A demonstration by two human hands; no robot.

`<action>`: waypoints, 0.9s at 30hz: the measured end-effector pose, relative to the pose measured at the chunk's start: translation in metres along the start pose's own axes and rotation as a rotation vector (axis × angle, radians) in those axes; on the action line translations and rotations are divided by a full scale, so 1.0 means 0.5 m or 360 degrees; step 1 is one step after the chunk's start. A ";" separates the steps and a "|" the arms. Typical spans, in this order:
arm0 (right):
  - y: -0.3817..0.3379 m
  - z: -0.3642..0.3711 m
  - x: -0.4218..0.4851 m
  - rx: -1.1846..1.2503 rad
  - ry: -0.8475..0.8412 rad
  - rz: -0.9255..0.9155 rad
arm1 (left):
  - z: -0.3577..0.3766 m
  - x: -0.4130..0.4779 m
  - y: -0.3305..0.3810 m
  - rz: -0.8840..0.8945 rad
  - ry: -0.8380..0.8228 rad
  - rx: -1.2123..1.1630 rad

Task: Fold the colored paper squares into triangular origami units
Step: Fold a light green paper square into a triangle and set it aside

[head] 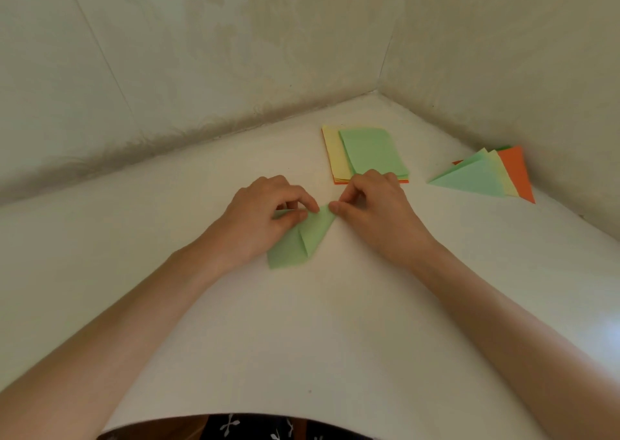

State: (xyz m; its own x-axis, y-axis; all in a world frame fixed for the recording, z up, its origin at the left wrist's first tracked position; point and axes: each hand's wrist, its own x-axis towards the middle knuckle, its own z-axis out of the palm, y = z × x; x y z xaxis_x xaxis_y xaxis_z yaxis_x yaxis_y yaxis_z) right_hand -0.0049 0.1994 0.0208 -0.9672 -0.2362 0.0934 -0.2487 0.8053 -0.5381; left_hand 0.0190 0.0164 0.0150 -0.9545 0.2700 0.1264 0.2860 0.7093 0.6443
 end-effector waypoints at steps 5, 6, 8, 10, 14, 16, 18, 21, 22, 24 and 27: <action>0.013 0.011 -0.006 -0.0190 0.0290 -0.0197 | 0.001 -0.002 -0.012 0.0161 0.0066 0.0154; 0.017 0.013 -0.009 -0.0291 0.0394 -0.0302 | 0.000 -0.002 -0.015 0.0173 0.0085 0.0179; 0.021 0.017 -0.021 -0.0400 0.0527 -0.0483 | 0.000 -0.002 -0.019 0.0178 0.0121 0.0205; 0.027 0.018 -0.034 -0.0461 0.0561 -0.0611 | 0.001 -0.001 -0.019 0.0194 0.0129 0.0231; 0.037 0.016 -0.058 -0.0636 0.0417 -0.0825 | 0.001 0.000 -0.018 0.0236 0.0079 0.0283; 0.033 0.015 -0.070 -0.0682 0.0352 -0.0909 | 0.001 0.002 -0.018 0.0221 0.0053 0.0307; 0.029 0.017 -0.083 -0.0689 0.0304 -0.0955 | 0.001 0.004 -0.019 0.0219 0.0040 0.0319; 0.022 0.018 -0.104 -0.0672 0.0260 -0.1005 | 0.000 0.003 -0.018 0.0221 0.0040 0.0291; 0.020 0.019 -0.110 -0.0654 0.0235 -0.1037 | -0.001 0.002 -0.019 0.0225 0.0043 0.0276; 0.015 0.021 -0.124 -0.0608 0.0181 -0.1106 | -0.002 0.002 -0.020 0.0240 0.0040 0.0261; 0.001 0.023 -0.135 -0.0533 0.0153 -0.1103 | -0.005 0.000 -0.017 0.0239 0.0037 0.0242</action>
State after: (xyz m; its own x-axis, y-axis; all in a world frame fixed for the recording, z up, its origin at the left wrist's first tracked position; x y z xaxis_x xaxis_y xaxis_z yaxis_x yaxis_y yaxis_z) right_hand 0.0611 0.2096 0.0047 -0.5813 -0.7104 0.3968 -0.7864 0.6158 -0.0497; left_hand 0.0163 0.0086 0.0113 -0.9015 0.3660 0.2308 0.4326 0.7530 0.4958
